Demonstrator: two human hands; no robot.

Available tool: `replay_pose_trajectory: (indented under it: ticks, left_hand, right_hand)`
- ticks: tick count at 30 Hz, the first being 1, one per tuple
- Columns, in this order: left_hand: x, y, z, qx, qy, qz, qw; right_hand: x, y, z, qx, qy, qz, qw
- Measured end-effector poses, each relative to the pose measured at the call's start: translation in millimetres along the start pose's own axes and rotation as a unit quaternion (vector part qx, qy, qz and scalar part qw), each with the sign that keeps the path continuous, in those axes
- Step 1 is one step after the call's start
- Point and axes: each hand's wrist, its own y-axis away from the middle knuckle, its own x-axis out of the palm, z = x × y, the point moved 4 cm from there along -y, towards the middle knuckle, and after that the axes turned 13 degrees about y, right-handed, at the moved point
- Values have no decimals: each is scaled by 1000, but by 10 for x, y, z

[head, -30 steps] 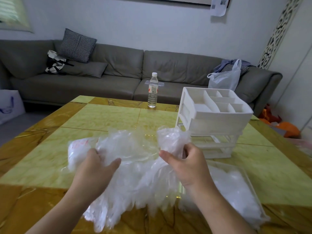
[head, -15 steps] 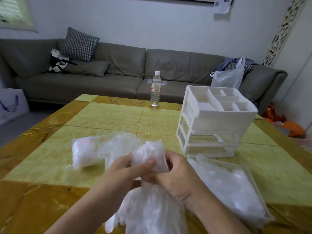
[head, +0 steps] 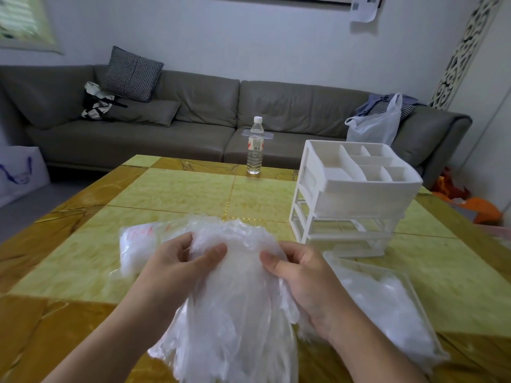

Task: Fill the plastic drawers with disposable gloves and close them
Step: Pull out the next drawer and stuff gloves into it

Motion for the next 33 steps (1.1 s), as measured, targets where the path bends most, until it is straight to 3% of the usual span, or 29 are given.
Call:
replay_pose_trajectory:
  ticks: [5, 10, 13, 18, 20, 23, 26, 28, 31, 33]
  left_hand:
    - [26, 24, 45, -1, -98, 29, 995]
    - [3, 11, 2, -6, -78, 7, 997]
    - [18, 29, 52, -38, -81, 58, 994]
    - [-51, -2, 55, -1, -88, 14, 996]
    - [-70, -24, 66, 33, -117, -11, 992]
    - [-108, -28, 9, 91, -196, -66, 974]
    - [-111, -15, -67, 111, -193, -82, 972]
    - [-109, -2, -80, 89, -134, -77, 984]
    - [-80, 4, -51, -40, -46, -38, 997]
    - [-75, 30, -9, -113, -82, 3, 990]
  right_hand:
    - [-27, 27, 92, -57, 114, -2, 992]
    - [-92, -32, 41, -60, 122, -78, 988]
    - [-47, -36, 45, -71, 143, -85, 983]
    - [-25, -34, 36, -81, 162, -83, 980]
    - [-28, -10, 44, -59, 163, -46, 984]
    - [6, 41, 22, 6, 154, 94, 984]
    - [-58, 24, -9, 4, 210, 87, 974]
    - [-102, -10, -28, 3, 207, 48, 977]
    - [-116, -46, -58, 7, 212, 26, 977]
    - [-125, -63, -92, 11, 206, 11, 979]
